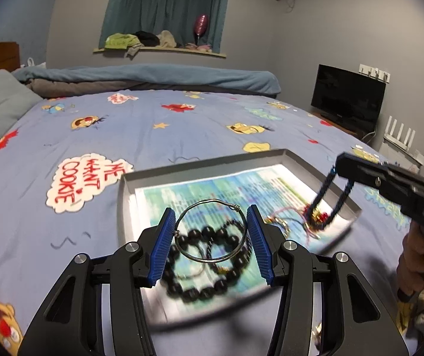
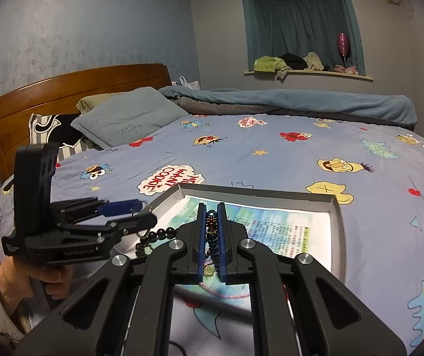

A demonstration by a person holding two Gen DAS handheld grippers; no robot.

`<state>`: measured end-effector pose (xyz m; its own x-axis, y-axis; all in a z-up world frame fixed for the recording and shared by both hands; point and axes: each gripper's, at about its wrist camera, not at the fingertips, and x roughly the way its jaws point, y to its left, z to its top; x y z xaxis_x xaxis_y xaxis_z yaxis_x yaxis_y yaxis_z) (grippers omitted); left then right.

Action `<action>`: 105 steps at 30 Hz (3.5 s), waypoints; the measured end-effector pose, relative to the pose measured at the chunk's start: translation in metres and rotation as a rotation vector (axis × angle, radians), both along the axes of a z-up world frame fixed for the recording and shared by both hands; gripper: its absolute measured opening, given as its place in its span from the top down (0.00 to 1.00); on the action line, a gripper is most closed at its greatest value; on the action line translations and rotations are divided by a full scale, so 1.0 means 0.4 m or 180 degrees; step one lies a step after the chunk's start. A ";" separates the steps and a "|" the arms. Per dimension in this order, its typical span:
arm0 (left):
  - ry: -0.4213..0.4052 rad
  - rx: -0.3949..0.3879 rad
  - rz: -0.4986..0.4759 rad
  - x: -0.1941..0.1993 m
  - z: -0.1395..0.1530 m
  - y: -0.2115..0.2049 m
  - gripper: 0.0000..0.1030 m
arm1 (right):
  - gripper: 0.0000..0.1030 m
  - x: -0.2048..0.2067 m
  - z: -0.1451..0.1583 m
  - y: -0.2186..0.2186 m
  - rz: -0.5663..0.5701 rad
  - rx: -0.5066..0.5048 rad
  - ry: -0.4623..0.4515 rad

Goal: Organize jewelry
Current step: 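Carry the blue bracelet into the grey box with the right tool while the left drops the hoop there, then grasp the pearl hairpin with the left tool while the right grasps the black hair tie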

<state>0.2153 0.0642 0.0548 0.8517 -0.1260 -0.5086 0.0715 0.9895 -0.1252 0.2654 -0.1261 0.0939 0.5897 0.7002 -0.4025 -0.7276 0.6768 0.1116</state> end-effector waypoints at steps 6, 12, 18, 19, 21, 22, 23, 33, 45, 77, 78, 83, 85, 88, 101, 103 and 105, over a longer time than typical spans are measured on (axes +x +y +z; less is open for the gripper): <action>0.0130 -0.0036 0.0059 0.060 -0.019 0.026 0.50 | 0.93 0.052 -0.024 0.030 -0.0023 -0.0015 0.0061; 0.0302 -0.0108 0.0128 0.100 -0.049 0.046 0.50 | 0.93 0.103 -0.054 0.047 -0.0093 -0.0068 0.0180; 0.0497 -0.0205 0.0152 0.135 -0.087 0.061 0.50 | 0.93 0.144 -0.087 0.045 -0.0200 -0.0151 0.0372; 0.0510 -0.0203 0.0150 0.136 -0.091 0.060 0.50 | 0.93 0.151 -0.092 0.044 -0.0224 -0.0172 0.0410; 0.0517 -0.0200 0.0146 0.136 -0.092 0.059 0.50 | 0.93 0.161 -0.104 0.045 -0.0258 -0.0201 0.0470; 0.0526 -0.0200 0.0144 0.137 -0.093 0.059 0.50 | 0.93 0.164 -0.108 0.047 -0.0265 -0.0221 0.0487; 0.0538 -0.0197 0.0148 0.138 -0.095 0.058 0.50 | 0.93 0.167 -0.112 0.048 -0.0272 -0.0242 0.0503; 0.0531 -0.0110 0.0161 0.138 -0.097 0.049 0.34 | 0.85 0.176 -0.129 0.065 -0.0237 -0.0340 0.0581; 0.0294 -0.0131 0.0139 0.081 -0.059 0.046 0.19 | 0.46 0.091 -0.091 0.025 -0.0235 -0.0158 0.0219; 0.0066 -0.0102 0.0018 -0.219 -0.073 -0.011 0.12 | 0.34 -0.151 -0.131 -0.098 -0.0195 0.0020 0.0276; 0.0064 -0.0084 -0.0024 -0.226 -0.074 -0.019 0.12 | 0.33 -0.154 -0.132 -0.102 -0.0198 0.0027 0.0277; 0.0018 0.0105 -0.0318 -0.253 -0.079 -0.078 0.12 | 0.33 -0.165 -0.134 -0.114 -0.0175 0.0032 0.0333; 0.0047 0.0201 -0.0392 -0.252 -0.086 -0.098 0.13 | 0.33 -0.168 -0.146 -0.115 -0.0174 -0.0007 0.0386; 0.0126 0.0309 -0.0469 -0.243 -0.098 -0.121 0.18 | 0.33 -0.169 -0.144 -0.119 -0.0175 -0.0003 0.0410; 0.0540 0.0387 -0.0659 -0.207 -0.153 -0.151 0.86 | 0.33 -0.177 -0.172 -0.085 -0.0091 -0.0309 0.0543; 0.0538 0.0371 -0.0632 -0.208 -0.153 -0.145 0.90 | 0.33 -0.176 -0.175 -0.078 -0.0072 -0.0347 0.0561; 0.0541 0.0346 -0.0608 -0.207 -0.152 -0.140 0.91 | 0.33 -0.177 -0.179 -0.071 -0.0052 -0.0390 0.0572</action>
